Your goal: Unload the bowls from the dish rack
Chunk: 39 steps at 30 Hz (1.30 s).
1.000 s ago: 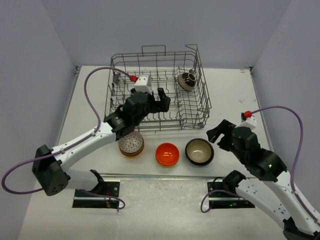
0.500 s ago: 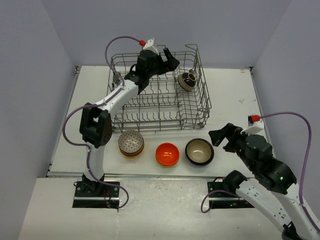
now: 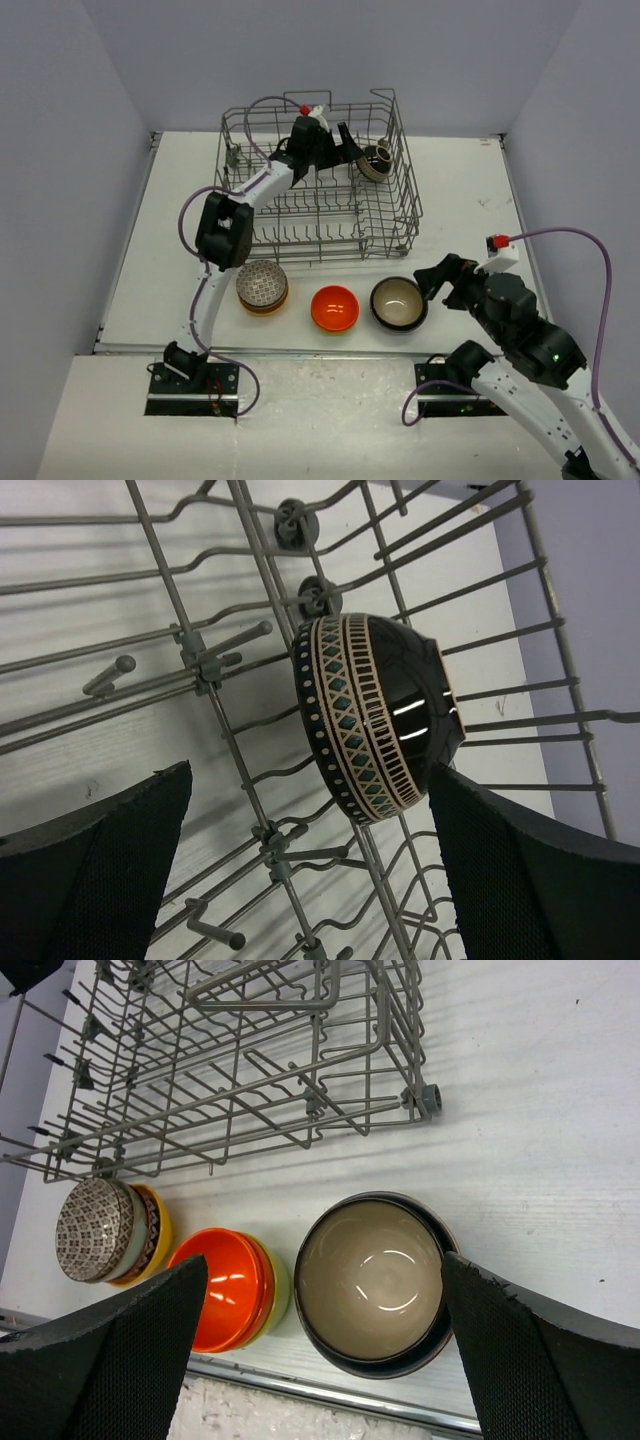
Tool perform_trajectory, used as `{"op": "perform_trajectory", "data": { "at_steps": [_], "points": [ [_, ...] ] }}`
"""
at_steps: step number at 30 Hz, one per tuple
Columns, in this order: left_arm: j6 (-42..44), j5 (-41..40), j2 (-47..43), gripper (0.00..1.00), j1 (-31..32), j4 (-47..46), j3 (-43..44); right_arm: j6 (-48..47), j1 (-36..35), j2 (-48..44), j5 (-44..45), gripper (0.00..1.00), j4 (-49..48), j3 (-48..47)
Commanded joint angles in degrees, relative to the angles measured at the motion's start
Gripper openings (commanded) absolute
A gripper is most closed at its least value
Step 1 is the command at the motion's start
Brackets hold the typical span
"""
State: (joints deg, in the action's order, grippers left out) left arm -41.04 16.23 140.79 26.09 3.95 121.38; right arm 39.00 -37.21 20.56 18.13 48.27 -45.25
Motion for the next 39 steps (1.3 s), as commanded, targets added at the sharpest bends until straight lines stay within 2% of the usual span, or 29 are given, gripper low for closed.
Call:
{"op": "perform_trajectory", "data": {
  "at_steps": [1, 11, 18, 25, 39],
  "points": [
    [-2.29, 4.77, 1.06, 1.00, -0.25, -2.89, 2.72, -1.39, -0.23, 0.28, -0.73, 0.99, -1.69, -0.27],
    [-8.71, 12.94, 5.28, 1.00, -0.25, -14.84, 2.45, -1.65, -0.23, 0.36, -0.64, 0.99, -1.86, 0.43],
    [-10.20, 14.35, 5.90, 1.00, -0.25, -18.97, 2.37, -2.27, -0.23, 1.15, -1.52, 0.99, -2.57, 0.78],
    [-13.19, 15.94, 4.41, 0.99, -0.07, -26.87, -0.88, -2.62, -0.23, 1.50, -2.13, 0.99, -2.83, 0.96],
    [-19.08, 18.05, 7.92, 0.98, 0.28, -32.16, 1.84, -3.23, -0.23, 2.38, -2.66, 0.99, -3.45, 1.40]
  ]
}}
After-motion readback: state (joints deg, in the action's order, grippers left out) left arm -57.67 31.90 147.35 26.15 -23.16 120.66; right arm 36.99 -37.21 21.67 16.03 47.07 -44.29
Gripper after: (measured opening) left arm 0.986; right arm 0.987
